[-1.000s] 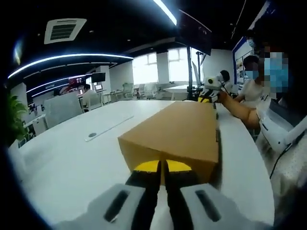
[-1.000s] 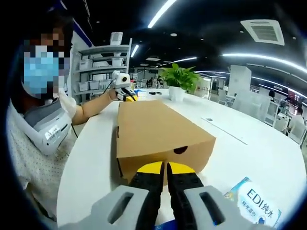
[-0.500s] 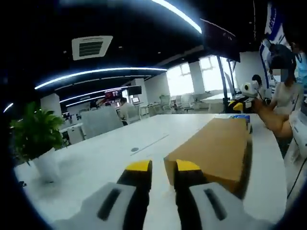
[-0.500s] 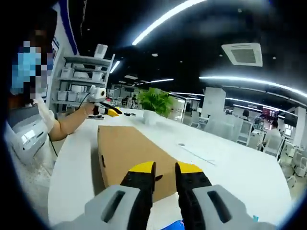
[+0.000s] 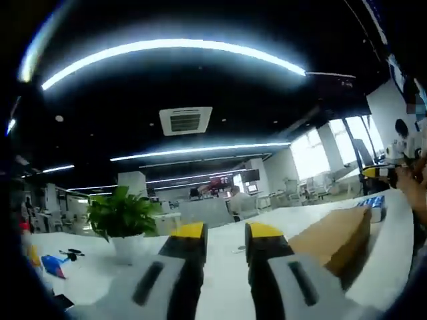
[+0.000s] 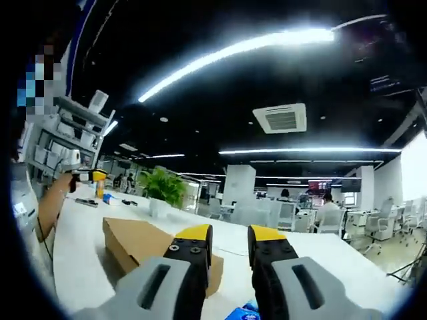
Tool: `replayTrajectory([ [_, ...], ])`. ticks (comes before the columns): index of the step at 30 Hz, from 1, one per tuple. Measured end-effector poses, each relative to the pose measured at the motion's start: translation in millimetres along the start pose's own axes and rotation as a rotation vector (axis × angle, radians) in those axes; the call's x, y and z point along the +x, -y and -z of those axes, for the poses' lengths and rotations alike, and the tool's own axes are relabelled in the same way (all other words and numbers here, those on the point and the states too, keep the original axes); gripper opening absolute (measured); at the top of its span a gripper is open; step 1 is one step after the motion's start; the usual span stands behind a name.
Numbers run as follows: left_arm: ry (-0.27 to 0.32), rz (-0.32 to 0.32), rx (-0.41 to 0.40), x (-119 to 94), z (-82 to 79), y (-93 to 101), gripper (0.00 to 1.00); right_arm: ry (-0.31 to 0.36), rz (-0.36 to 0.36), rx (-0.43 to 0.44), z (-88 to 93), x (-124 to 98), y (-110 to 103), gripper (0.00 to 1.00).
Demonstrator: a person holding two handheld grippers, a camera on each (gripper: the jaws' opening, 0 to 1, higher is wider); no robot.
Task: Operate the shoe box by opening the lid, removing the specified soft item, and placing it in the target area until the item is outside and the box remains undamaged.
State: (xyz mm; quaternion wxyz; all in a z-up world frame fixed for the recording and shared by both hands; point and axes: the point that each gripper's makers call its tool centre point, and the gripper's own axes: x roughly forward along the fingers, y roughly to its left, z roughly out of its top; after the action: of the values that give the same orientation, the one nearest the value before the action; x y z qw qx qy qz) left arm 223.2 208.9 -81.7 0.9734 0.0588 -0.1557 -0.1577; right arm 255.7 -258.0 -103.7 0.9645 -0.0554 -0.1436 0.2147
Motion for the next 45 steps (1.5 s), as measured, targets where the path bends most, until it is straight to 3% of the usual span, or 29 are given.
replayTrajectory([
  [5,0.016,-0.081,-0.013,0.5,26.0,9.8,0.27,-0.017,0.043,-0.031,20.0,-7.4,-8.4,0.19],
  [8,0.004,-0.066,0.012,9.7,43.0,17.4,0.27,-0.049,0.072,-0.071,33.5,-7.2,-4.6,0.17],
  [9,-0.038,-0.052,0.000,12.2,53.1,21.8,0.27,-0.071,0.070,-0.087,39.4,-6.7,-4.9,0.17],
  [12,-0.053,-0.054,0.018,12.8,60.7,21.0,0.27,-0.103,0.088,-0.125,52.4,-7.7,-2.2,0.17],
  [15,-0.029,-0.097,0.026,7.9,59.9,13.3,0.28,-0.112,0.111,-0.116,58.3,-12.1,1.1,0.20],
  [17,-0.020,-0.145,0.029,3.0,59.8,2.4,0.29,-0.081,0.132,-0.093,53.7,-15.6,5.7,0.25],
  [25,0.025,-0.196,-0.015,-5.6,54.1,-11.3,0.32,-0.053,0.175,-0.074,50.8,-22.9,19.6,0.30],
  [30,0.040,-0.203,-0.011,-7.1,51.8,-12.7,0.34,-0.040,0.196,-0.085,48.0,-24.0,22.4,0.38],
  [37,0.038,-0.211,-0.018,-8.1,54.8,-17.2,0.34,-0.068,0.220,-0.156,50.0,-23.3,22.8,0.38],
  [45,0.029,-0.208,-0.006,-7.3,57.2,-17.5,0.36,-0.088,0.218,-0.170,53.7,-22.0,21.9,0.38],
])
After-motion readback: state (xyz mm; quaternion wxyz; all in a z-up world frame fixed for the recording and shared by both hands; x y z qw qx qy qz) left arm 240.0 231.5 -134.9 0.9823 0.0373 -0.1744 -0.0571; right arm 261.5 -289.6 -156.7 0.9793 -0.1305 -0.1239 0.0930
